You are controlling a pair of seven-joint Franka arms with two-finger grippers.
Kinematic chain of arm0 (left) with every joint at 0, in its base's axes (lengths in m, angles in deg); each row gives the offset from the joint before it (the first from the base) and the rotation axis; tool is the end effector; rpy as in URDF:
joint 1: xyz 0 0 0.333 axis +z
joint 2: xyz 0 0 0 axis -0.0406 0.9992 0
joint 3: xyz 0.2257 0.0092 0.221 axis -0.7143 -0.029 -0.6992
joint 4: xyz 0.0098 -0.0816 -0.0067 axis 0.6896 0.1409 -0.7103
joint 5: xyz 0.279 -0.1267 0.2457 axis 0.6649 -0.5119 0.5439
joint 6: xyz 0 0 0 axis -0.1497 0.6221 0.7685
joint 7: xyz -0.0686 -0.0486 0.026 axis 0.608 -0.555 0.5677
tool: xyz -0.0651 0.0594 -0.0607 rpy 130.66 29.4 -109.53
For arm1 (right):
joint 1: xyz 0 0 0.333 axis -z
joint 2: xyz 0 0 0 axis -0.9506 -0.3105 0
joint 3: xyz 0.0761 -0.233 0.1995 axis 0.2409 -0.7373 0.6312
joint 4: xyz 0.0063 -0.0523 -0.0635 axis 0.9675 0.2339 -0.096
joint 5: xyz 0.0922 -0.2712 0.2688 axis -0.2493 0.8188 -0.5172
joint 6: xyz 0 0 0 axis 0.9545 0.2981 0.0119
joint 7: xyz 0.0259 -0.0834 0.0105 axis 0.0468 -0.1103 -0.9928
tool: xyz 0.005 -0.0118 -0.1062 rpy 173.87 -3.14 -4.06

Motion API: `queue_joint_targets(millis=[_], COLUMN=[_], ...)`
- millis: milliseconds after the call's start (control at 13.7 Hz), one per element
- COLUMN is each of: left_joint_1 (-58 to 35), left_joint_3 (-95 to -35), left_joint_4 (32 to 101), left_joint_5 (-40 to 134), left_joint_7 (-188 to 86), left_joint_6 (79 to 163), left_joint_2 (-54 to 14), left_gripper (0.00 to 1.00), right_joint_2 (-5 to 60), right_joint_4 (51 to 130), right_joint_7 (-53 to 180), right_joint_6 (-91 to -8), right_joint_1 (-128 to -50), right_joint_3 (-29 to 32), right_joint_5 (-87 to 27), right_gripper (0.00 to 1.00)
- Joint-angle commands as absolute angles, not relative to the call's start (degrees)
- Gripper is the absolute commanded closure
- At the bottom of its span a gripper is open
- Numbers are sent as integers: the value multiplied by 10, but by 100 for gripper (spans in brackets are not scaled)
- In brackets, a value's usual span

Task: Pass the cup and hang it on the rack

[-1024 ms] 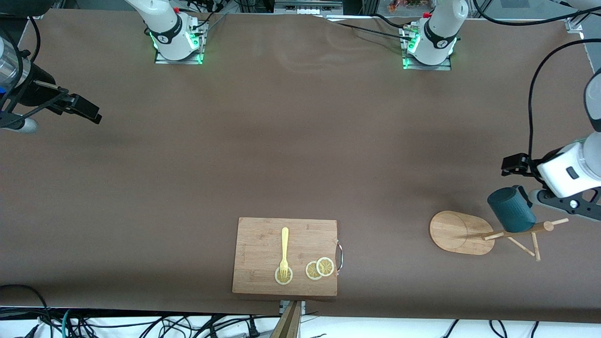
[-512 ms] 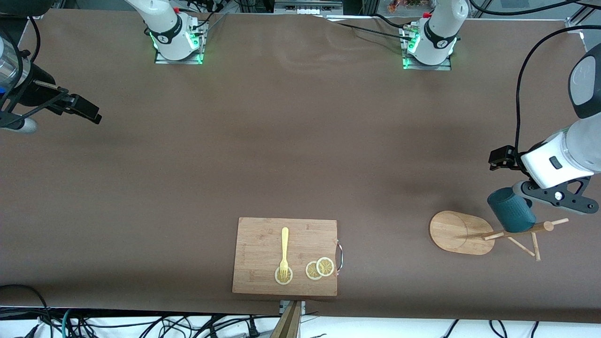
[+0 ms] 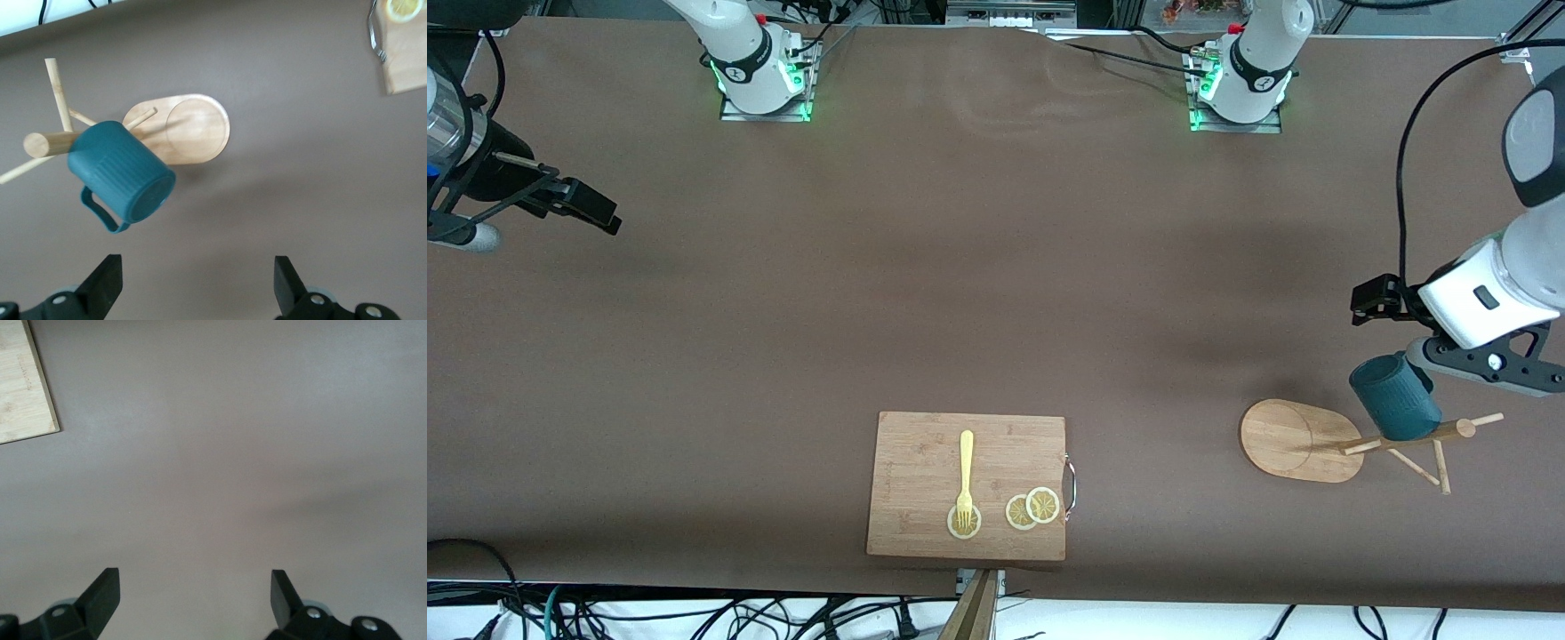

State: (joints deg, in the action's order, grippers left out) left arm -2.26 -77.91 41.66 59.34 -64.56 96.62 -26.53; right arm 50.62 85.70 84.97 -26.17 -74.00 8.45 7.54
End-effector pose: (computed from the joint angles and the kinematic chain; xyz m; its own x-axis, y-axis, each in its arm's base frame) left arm 0.6534 -0.0465 0.5548 0.9765 -0.2140 -0.0241 -0.2146 -0.9763 -0.0262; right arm 0.5557 0.0326 0.5941 0.9735 -0.2260 -0.0340 -0.2256 -0.9741 0.0156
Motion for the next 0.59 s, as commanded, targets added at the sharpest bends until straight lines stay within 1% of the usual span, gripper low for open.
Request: queue_joint_targets(millis=[0, 220, 293, 512], left_joint_1=[-19, -17, -17, -18], left_joint_3=[-780, -780, -780, -780], left_joint_4=[599, 667, 681, 676], left_joint_5=[585, 584, 584, 576], left_joint_7=[-589, -593, -593, -593], left_joint_6=[1028, 1049, 1051, 1053], left_joint_2=[-411, -476, -484, -472], left_gripper=[0, 0, 0, 0], right_joint_2=[504, 504, 504, 505], right_joint_4=[847, 847, 847, 847], right_joint_7=[854, 854, 854, 854], right_joint_6=[-259, -259, -259, -258], right_joint_1=[-736, -736, -736, -737], right_joint_3=[89, 90, 90, 91], right_joint_5=[66, 65, 65, 65], right_gripper=[0, 0, 0, 0])
